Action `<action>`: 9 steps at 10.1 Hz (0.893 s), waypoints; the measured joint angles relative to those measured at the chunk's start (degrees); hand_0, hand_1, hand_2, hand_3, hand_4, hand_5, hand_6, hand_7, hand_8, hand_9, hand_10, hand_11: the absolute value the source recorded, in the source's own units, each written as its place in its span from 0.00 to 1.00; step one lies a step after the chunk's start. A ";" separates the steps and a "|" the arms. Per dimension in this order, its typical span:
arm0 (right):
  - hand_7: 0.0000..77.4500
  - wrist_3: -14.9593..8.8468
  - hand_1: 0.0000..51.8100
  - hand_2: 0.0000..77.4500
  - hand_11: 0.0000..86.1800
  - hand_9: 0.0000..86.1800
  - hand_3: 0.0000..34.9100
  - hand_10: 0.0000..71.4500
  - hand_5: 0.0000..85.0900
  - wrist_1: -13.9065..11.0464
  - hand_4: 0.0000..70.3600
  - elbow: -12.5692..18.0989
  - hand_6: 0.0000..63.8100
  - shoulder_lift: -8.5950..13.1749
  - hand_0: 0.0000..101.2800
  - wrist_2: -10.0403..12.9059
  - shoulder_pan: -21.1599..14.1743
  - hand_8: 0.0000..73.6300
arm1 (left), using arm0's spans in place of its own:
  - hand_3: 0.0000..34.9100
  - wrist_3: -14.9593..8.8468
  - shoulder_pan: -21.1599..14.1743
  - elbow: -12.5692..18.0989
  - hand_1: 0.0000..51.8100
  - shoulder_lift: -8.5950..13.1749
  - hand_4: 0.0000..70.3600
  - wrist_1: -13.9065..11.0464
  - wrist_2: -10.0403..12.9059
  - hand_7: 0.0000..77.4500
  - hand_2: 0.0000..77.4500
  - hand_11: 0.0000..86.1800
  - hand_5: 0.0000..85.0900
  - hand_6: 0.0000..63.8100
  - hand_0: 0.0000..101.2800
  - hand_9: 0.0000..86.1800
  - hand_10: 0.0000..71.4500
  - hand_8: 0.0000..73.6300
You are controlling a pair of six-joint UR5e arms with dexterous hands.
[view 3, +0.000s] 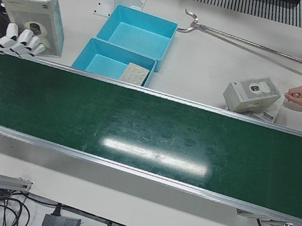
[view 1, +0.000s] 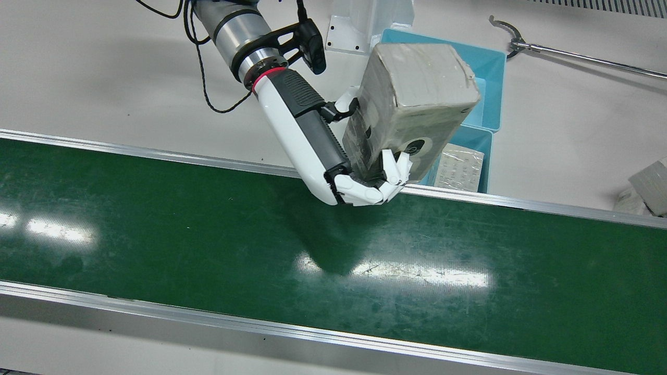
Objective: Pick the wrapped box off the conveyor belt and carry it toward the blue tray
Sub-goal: 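Lift the wrapped box off the belt with the right hand, then carry the held box toward the blue tray with the right hand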
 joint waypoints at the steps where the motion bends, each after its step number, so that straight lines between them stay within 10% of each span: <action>1: 0.58 1.71 0.02 0.44 0.44 0.44 0.01 0.66 0.78 -0.42 0.50 -2.70 0.69 1.72 0.57 -2.73 -0.73 0.75 | 0.00 0.00 0.00 0.00 0.00 0.00 0.00 0.00 0.00 0.01 0.01 0.01 0.01 0.01 0.00 0.01 0.01 0.01; 4: 0.60 4.28 0.01 0.44 0.44 0.42 0.03 0.67 0.79 -0.63 0.51 -8.67 0.70 6.26 0.56 -8.44 -1.38 0.82 | 0.00 0.00 0.00 0.00 0.00 0.00 0.00 0.00 0.00 0.01 0.01 0.01 0.01 0.01 0.00 0.01 0.01 0.01; 9: 0.56 7.91 0.02 0.44 0.43 0.42 0.00 0.63 0.79 4.03 0.47 -10.31 0.69 7.21 0.57 -11.49 -1.61 0.82 | 0.00 0.00 0.00 0.00 0.00 0.00 0.00 0.00 0.00 0.01 0.01 0.01 0.01 0.01 0.00 0.01 0.01 0.01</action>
